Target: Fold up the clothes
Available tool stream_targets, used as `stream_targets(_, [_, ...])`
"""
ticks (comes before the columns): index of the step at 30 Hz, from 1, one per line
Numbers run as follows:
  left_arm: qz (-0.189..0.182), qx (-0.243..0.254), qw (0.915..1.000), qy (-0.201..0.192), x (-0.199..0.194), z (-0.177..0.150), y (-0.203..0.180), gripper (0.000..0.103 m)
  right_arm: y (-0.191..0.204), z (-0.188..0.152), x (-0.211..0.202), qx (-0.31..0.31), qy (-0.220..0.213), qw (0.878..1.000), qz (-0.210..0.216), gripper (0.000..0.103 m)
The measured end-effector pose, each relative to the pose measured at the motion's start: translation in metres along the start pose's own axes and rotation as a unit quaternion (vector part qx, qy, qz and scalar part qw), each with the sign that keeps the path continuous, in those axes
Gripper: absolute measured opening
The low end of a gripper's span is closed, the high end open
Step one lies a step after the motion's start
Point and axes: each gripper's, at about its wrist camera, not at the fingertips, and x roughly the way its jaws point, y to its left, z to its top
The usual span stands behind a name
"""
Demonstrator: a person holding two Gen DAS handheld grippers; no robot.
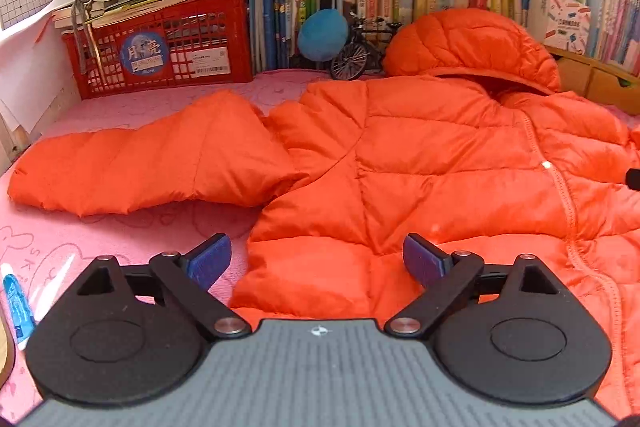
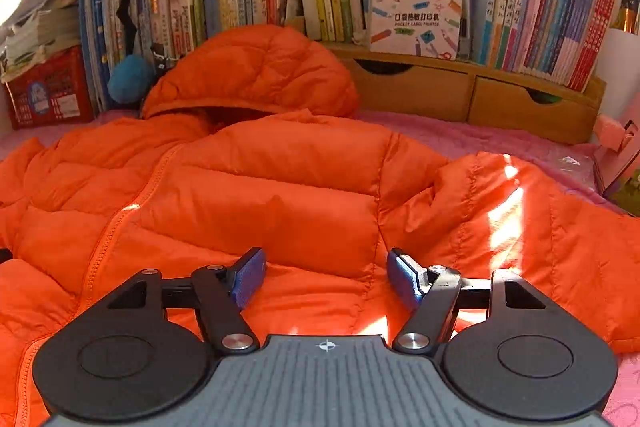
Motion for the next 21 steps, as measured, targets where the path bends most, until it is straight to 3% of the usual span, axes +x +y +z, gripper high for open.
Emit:
stream_targets(3, [-0.079,0.032,0.9961,-0.023,-0.015,-0.007,-0.022,0.094,0.017,-0.01,-0.038,-0.036,-0.026,0.997,0.07,0.068])
stream_targets(4, [-0.09,0.051,0.9942,-0.029,-0.017,-0.013,-0.033,0.094,0.026,-0.015,-0.05,-0.057,-0.032,0.994,0.089,0.068])
stream_targets(7, [-0.066,0.126,0.9895,-0.029,-0.008,-0.038,-0.065,0.095,0.058,-0.037,-0.079,-0.125,-0.032,0.985,0.117,0.068])
stream_targets(10, [-0.046,0.144,0.9878,-0.038,-0.004,-0.053,-0.067,0.096,0.082,-0.076,-0.093,-0.206,-0.008,0.977,0.061,0.068])
stream_targets(12, [-0.026,0.144,0.9884,-0.04,-0.006,-0.052,-0.06,0.097,0.076,-0.097,-0.102,-0.227,-0.021,0.973,0.015,0.072])
stream_targets(17, [0.062,0.145,0.9867,-0.04,-0.008,-0.042,-0.026,0.101,0.01,-0.099,-0.108,-0.132,0.007,0.99,-0.054,0.088])
stream_targets(19, [0.101,0.143,0.984,-0.034,-0.01,-0.031,-0.011,0.099,-0.012,-0.096,-0.111,-0.113,0.021,0.988,-0.106,0.088])
stream_targets(21, [0.098,0.13,0.9857,-0.042,-0.013,-0.013,0.004,0.099,-0.031,-0.086,-0.117,-0.099,0.022,0.985,-0.136,0.082])
